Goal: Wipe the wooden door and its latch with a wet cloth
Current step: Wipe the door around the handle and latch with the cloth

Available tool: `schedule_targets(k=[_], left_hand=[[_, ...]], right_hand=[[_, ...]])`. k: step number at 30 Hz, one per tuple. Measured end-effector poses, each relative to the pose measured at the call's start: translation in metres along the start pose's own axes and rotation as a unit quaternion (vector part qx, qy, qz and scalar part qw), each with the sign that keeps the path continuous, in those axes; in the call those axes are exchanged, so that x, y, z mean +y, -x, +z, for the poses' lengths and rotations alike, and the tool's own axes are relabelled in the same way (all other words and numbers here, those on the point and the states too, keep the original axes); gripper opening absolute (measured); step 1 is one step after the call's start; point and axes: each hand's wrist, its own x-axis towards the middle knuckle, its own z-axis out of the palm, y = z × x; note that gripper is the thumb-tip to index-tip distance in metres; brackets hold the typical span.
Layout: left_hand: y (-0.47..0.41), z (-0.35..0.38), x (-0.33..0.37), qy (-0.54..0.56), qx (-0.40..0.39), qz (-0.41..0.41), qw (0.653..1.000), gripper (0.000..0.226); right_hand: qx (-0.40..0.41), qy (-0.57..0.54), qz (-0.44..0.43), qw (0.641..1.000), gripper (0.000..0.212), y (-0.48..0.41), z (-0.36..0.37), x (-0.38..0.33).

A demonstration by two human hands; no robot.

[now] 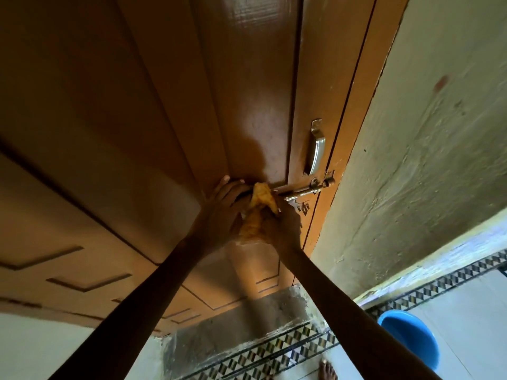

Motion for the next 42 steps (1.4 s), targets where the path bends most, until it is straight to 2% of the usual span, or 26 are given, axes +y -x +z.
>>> schedule_targets(k=[2, 3, 6, 8, 11, 13, 15, 18, 23, 26, 30, 33, 38, 40, 42], left_hand=[[0.000, -0.003, 0.003, 0.027, 0.001, -0.014, 1.000, 0.043], [0.000, -0.006, 0.004, 0.037, 0.001, -0.016, 0.999, 0.043], [0.000, -0.013, -0.001, 0.027, -0.032, -0.002, 0.999, 0.043], [0.002, -0.016, -0.003, -0.004, -0.070, 0.006, 0.998, 0.057], [0.004, -0.021, -0.005, -0.080, -0.063, 0.018, 0.995, 0.063], [0.001, -0.026, -0.009, -0.155, -0.024, 0.012, 0.988, 0.063], [-0.002, -0.029, -0.018, -0.210, 0.014, 0.003, 0.978, 0.068], [-0.003, -0.029, -0.030, -0.257, 0.020, 0.020, 0.966, 0.070], [-0.004, -0.020, -0.033, -0.295, 0.030, 0.020, 0.955, 0.068], [-0.005, -0.018, -0.033, -0.300, 0.043, 0.020, 0.953, 0.067], [-0.005, -0.016, -0.033, -0.308, 0.056, 0.022, 0.949, 0.064], [-0.005, -0.013, -0.032, -0.311, 0.061, 0.021, 0.948, 0.064], [-0.005, -0.014, -0.033, -0.311, 0.057, 0.021, 0.948, 0.066], [-0.004, -0.013, -0.033, -0.311, 0.051, 0.018, 0.949, 0.066], [-0.004, -0.013, -0.033, -0.313, 0.047, 0.014, 0.949, 0.066]], right_hand=[[-0.030, -0.054, 0.106, 0.992, 0.022, -0.002, 0.010, -0.012], [-0.026, -0.084, 0.133, 0.987, 0.022, -0.004, 0.010, -0.015], [0.014, -0.099, 0.149, 0.984, 0.025, -0.012, -0.001, -0.022], [0.058, -0.023, 0.099, 0.993, 0.029, -0.015, -0.010, -0.021], [0.137, 0.064, -0.075, 0.986, 0.025, -0.015, -0.016, -0.010], [0.083, 0.170, -0.154, 0.970, 0.035, -0.015, -0.010, 0.004], [0.005, 0.299, -0.192, 0.935, 0.045, -0.012, 0.004, 0.018], [-0.012, 0.375, -0.225, 0.899, 0.048, -0.010, 0.019, 0.032], [-0.030, 0.356, -0.249, 0.900, 0.061, -0.003, 0.015, 0.041], [-0.049, 0.360, -0.265, 0.893, 0.056, -0.012, -0.001, 0.035], [0.017, 0.395, -0.179, 0.901, 0.039, -0.028, -0.011, 0.026], [-0.019, 0.414, -0.205, 0.887, 0.046, -0.017, 0.009, 0.030], [-0.079, 0.356, -0.253, 0.896, 0.052, -0.003, 0.015, 0.031], [-0.084, 0.325, -0.231, 0.913, 0.042, -0.005, 0.001, 0.029], [-0.022, 0.321, -0.189, 0.928, 0.030, -0.013, -0.013, 0.028]])
